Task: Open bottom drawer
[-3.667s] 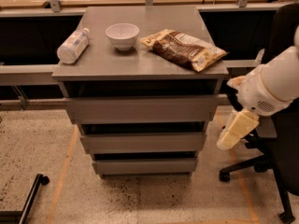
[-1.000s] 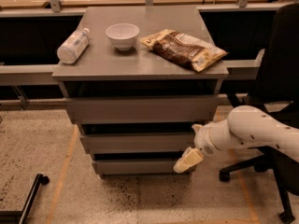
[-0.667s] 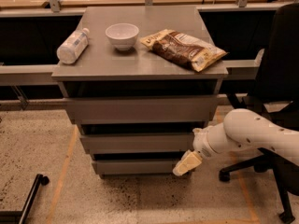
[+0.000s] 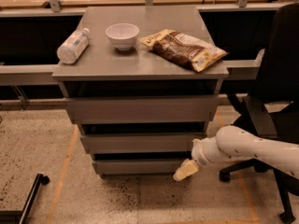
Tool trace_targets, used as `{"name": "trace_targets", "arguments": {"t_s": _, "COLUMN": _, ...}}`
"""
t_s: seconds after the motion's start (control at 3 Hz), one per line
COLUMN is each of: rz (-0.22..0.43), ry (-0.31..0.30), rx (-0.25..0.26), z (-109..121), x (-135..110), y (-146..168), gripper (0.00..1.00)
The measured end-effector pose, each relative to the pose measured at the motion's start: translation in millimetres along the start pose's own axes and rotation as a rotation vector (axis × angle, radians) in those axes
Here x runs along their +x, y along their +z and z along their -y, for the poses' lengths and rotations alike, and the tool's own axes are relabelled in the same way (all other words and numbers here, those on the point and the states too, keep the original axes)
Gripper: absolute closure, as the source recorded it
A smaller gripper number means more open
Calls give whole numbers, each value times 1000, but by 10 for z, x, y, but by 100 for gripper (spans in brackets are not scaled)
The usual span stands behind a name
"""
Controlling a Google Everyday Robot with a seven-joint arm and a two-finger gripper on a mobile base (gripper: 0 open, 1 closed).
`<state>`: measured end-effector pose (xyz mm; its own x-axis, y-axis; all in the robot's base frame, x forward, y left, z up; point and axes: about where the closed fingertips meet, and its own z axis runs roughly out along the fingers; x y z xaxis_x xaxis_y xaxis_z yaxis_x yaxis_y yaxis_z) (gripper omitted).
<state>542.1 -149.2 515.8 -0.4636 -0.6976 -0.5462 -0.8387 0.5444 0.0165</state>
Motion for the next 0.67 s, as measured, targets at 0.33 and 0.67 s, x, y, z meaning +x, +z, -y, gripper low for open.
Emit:
{"name": "trace_targets", "arguments": {"t_s": 0.33, "rz": -1, "ry": 6, "rx": -6, "z": 3, "x": 33, "y": 51, "gripper": 0}}
{"name": "trace_targets", "arguments": {"t_s": 0.67, "rz": -37, "ry": 18, "rx": 2, "z": -27, "x": 95, "y": 160, "gripper": 0}}
